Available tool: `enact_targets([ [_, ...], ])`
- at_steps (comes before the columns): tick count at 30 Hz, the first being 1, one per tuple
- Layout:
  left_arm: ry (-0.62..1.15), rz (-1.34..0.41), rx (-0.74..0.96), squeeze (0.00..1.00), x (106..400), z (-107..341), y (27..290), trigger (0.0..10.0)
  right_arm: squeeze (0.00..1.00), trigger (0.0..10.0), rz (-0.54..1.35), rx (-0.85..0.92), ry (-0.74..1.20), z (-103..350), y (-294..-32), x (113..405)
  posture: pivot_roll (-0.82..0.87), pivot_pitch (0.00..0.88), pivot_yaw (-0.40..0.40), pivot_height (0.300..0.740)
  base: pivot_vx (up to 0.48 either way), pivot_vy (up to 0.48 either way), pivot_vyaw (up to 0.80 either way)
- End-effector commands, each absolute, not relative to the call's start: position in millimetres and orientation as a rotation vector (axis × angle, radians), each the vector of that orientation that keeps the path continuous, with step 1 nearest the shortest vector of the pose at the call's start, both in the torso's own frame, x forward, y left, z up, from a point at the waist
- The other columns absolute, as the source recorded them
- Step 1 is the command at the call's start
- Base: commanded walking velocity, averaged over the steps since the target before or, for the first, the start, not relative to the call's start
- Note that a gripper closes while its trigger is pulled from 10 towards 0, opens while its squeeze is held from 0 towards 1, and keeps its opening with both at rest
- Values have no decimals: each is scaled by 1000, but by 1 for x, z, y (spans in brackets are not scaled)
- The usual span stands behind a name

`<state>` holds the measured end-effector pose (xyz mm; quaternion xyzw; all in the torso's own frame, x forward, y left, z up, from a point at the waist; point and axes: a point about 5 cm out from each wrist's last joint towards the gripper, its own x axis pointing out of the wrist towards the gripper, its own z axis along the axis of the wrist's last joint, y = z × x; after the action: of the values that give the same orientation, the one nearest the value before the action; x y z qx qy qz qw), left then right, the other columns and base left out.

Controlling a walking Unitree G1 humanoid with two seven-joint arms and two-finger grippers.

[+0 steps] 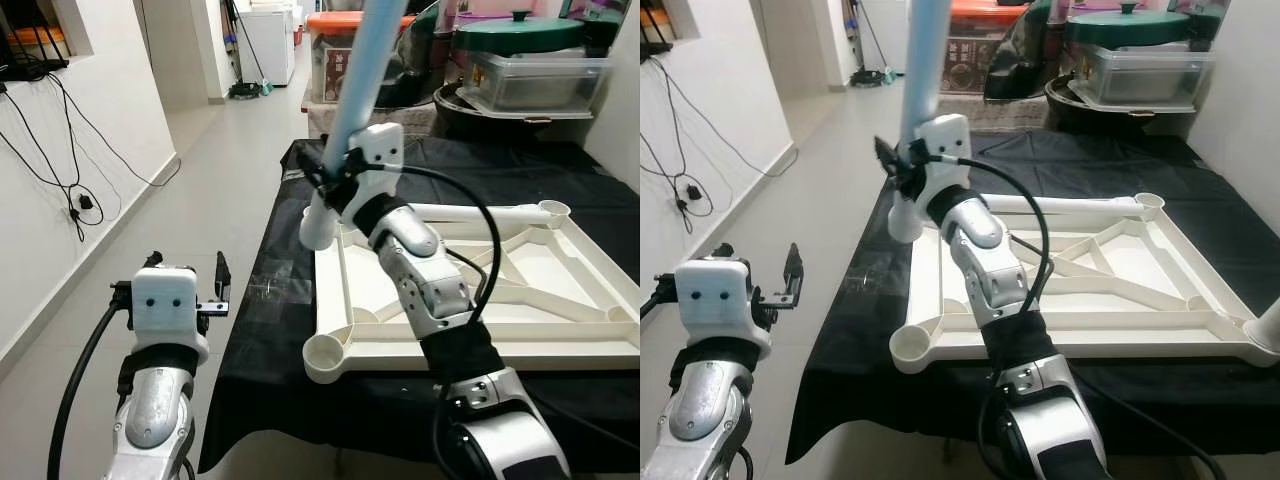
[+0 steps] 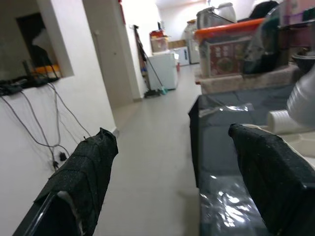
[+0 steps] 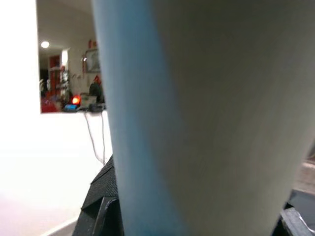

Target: Building children table

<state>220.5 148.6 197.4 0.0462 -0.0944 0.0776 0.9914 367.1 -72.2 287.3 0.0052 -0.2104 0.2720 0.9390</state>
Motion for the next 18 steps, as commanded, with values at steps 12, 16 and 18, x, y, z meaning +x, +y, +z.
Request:
enact_targets([
  [12, -80, -78, 41, 0, 188, 180, 118, 10000, 0, 10000, 1148, 24, -207, 272, -87, 379, 82, 161, -6, 740, 0, 0, 0],
  [16, -67, -97, 33, 0, 183, 178, 116, 10000, 0, 10000, 1231, 32, -168, 270, -91, 379, 88, 174, -5, 740, 0, 0, 0],
  [18, -43, -133, 7, 0, 175, 176, 111, 10000, 0, 10000, 1346, 39, -147, 272, -104, 378, 91, 182, -6, 740, 0, 0, 0],
])
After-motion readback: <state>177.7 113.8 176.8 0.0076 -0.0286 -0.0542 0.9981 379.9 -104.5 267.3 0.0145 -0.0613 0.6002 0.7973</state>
